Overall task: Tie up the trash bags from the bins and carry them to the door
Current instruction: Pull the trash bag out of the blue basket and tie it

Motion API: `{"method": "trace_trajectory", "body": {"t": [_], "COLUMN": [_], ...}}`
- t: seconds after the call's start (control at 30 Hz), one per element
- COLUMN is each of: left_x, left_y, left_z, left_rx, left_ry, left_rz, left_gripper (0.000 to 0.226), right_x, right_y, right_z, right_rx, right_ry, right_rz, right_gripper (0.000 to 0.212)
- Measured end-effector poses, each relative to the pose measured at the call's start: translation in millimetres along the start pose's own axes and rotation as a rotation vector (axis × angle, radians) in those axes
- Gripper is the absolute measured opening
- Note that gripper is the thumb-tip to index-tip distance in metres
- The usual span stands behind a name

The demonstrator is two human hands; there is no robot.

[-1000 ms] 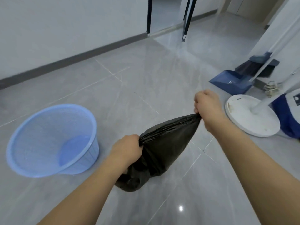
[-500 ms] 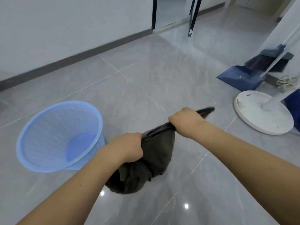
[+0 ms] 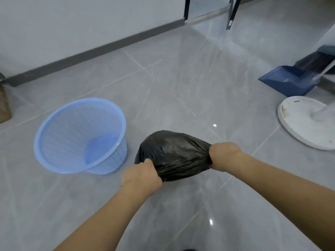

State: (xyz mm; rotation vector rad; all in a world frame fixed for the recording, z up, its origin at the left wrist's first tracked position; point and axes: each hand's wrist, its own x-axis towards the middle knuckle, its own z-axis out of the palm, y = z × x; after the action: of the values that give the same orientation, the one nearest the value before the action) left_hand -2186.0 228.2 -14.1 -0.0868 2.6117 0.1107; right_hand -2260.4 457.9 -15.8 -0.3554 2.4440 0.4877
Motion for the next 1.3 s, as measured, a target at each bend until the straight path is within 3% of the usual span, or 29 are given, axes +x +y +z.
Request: {"method": "trace_trajectory", "body": {"t": [0.1,0.17,0.2,0.27,0.37,0.47,0.57,0.63,0.7,0.77,0.83,0.9,0.97,1.03,1.1,1.17,1.3], "left_x": [0.8,3.7,6.6,10.5,14.4,16.3,18.9,20.2,23.6,25.0,21.9,22.3,23.6,24.8,26.3,27.5,21.2], "left_y": [3.1,1.0,-1.4,-7.7,-16.1,-24.7,-28.5,-25.0,-21.7,-18.9,-18.1,-23.0,-27.2,-24.6,-18.1,-10.3,-1.6], "left_z": [25.6,35.1,37.8,37.7,34.7,30.6,31.0,31.3,27.9,18.7,7.8,1.1,-1.8,-2.2,-0.5,2.2,-3.6], "left_rx": [-0.086,0.007,0.098,0.289,0.359,0.115,-0.409,-0.844,-1.131,-1.207,-1.215,-1.160,-1.106,-1.202,-1.400,-1.575,-1.711], "left_ry": [-0.095,-0.162,-0.212,-0.316,-0.483,-0.616,-0.701,-0.648,-0.492,-0.424,-0.489,-0.694,-0.924,-1.019,-0.945,-0.761,-0.415], "left_rz": [-0.117,-0.205,-0.224,-0.241,-0.324,-0.409,-0.423,-0.550,-0.571,-0.503,-0.402,-0.322,-0.236,-0.159,-0.136,-0.128,-0.082], "left_gripper": [0.064,0.084,0.084,0.060,0.036,0.043,0.028,0.026,0.028,0.025,0.017,0.025,0.048,0.062,0.059,0.044,0.031], "right_x": [4.3,5.2,6.0,5.6,4.8,6.8,9.7,11.6,14.6,17.2,17.1,18.6,21.0,24.0,26.5,28.6,25.4], "right_y": [-6.1,-8.6,-10.4,-13.7,-13.8,-6.2,4.5,12.1,18.1,21.3,21.0,18.6,14.4,9.1,4.1,0.4,3.8], "right_z": [23.4,30.2,31.4,28.1,15.0,11.2,16.4,22.3,28.6,33.2,33.7,32.9,31.6,31.6,32.4,33.7,35.7], "right_rx": [0.031,0.053,0.074,0.145,0.273,0.562,1.035,1.309,1.547,1.759,1.970,2.177,2.357,2.452,2.458,2.495,2.599], "right_ry": [-0.225,-0.324,-0.362,-0.453,-0.552,-0.613,-0.706,-0.730,-0.714,-0.664,-0.593,-0.498,-0.409,-0.372,-0.367,-0.373,-0.434], "right_rz": [0.067,0.072,0.069,0.022,-0.033,0.008,0.042,0.017,-0.005,-0.011,-0.038,-0.067,-0.042,0.008,0.043,0.079,0.091], "right_gripper": [0.010,0.015,0.022,0.031,0.026,0.029,0.029,0.027,0.027,0.027,0.019,0.013,0.008,0.008,0.013,0.017,0.026]}}
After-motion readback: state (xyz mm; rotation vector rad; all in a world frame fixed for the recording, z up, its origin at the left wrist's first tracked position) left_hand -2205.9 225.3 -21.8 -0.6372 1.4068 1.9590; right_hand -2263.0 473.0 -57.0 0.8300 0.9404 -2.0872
